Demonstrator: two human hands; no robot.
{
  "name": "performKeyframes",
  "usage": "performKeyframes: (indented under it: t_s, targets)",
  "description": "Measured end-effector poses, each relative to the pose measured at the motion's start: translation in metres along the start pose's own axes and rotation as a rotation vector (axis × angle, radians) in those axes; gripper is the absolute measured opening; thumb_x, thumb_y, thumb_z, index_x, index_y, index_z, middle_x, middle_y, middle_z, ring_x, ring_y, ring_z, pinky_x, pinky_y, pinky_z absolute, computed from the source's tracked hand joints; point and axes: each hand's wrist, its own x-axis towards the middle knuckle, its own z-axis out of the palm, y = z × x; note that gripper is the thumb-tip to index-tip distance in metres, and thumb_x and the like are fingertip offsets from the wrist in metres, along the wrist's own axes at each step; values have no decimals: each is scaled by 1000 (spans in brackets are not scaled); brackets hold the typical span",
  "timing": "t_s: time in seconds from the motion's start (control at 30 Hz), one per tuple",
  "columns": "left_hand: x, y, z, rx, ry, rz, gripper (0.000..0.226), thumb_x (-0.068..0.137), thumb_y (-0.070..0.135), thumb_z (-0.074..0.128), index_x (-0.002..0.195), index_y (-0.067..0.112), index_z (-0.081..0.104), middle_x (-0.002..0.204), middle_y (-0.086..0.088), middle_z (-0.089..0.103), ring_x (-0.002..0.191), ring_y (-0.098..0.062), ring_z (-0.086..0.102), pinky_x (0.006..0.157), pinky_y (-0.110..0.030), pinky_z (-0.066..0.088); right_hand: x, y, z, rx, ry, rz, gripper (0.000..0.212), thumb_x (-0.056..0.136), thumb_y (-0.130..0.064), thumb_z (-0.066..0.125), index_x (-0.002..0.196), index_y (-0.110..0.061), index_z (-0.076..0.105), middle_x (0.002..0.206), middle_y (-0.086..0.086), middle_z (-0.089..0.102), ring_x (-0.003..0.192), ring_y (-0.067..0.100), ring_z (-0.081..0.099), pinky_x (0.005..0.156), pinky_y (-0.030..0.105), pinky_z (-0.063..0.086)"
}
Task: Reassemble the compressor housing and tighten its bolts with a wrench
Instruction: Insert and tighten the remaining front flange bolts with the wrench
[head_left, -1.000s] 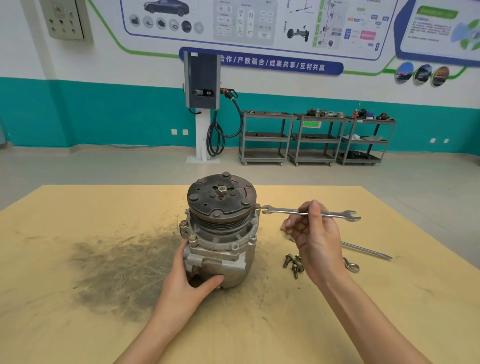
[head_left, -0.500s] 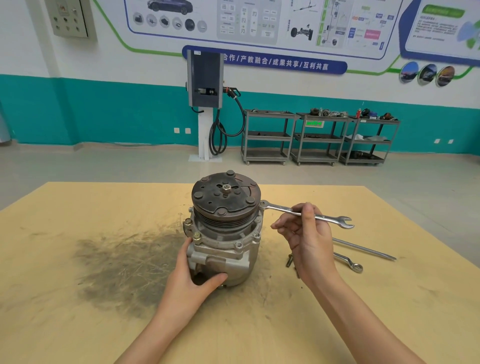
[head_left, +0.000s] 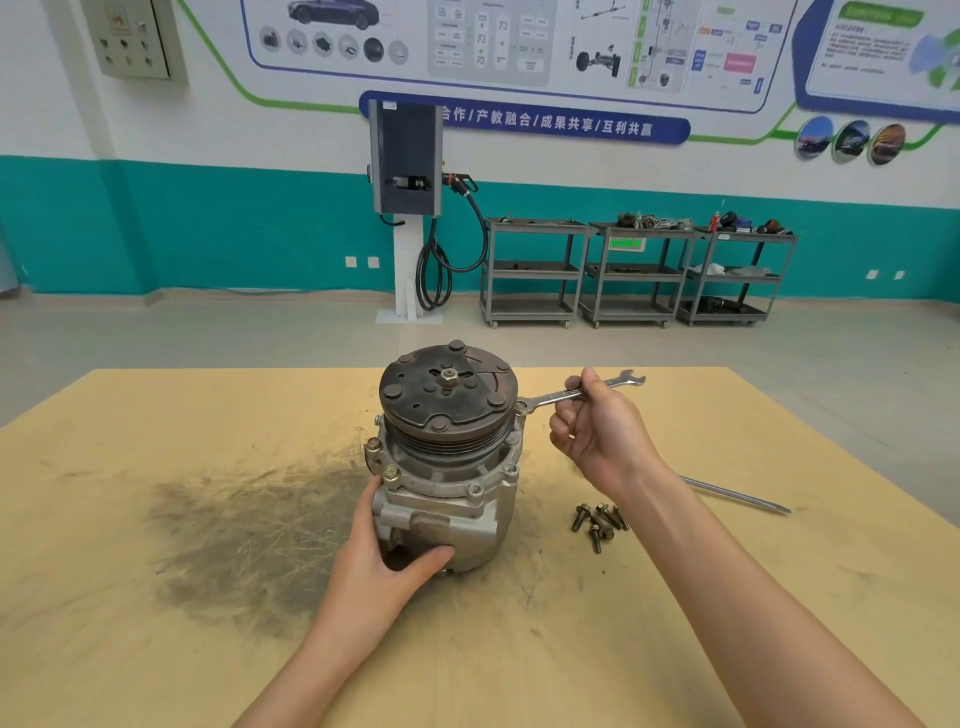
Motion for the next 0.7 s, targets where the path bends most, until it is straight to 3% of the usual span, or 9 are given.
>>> performKeyframes:
  t_s: [0.17, 0.3, 0.47, 0.7]
  targets:
    - [0, 1, 0, -6, 1, 7, 111, 61, 40, 87, 154, 26, 28, 136, 16, 58, 128, -6, 54, 111, -30, 39, -10, 12, -2, -46, 59, -162, 35, 106, -36, 32, 85, -14, 51, 47, -2, 45, 42, 13, 44, 46, 24, 39]
    - [1, -1, 1, -9, 2, 18, 108, 66, 35, 88, 154, 29, 26, 134, 19, 57, 128, -4, 53, 106, -23, 38, -17, 23, -5, -45, 56, -240, 35, 106, -34, 30, 88, -14, 51, 47, -2, 43, 41, 14, 40, 45, 24, 34]
    - [2, -2, 1, -3, 24, 7, 104, 71, 28, 89, 153, 34, 25, 124, 32, 53, 111, 17, 50, 87, 0, 36, -20, 27, -8, -52, 44, -271, 33, 107, -32, 30, 91, -13, 51, 47, -1, 43, 41, 14, 38, 44, 23, 32]
    - [1, 1, 2, 1, 23, 13, 103, 73, 25, 88, 153, 32, 24, 129, 24, 55, 120, 0, 53, 97, -15, 37, -13, 21, -9, -25, 15, -204, 33, 106, -32, 31, 89, -13, 51, 47, 0, 44, 40, 14, 39, 43, 21, 35]
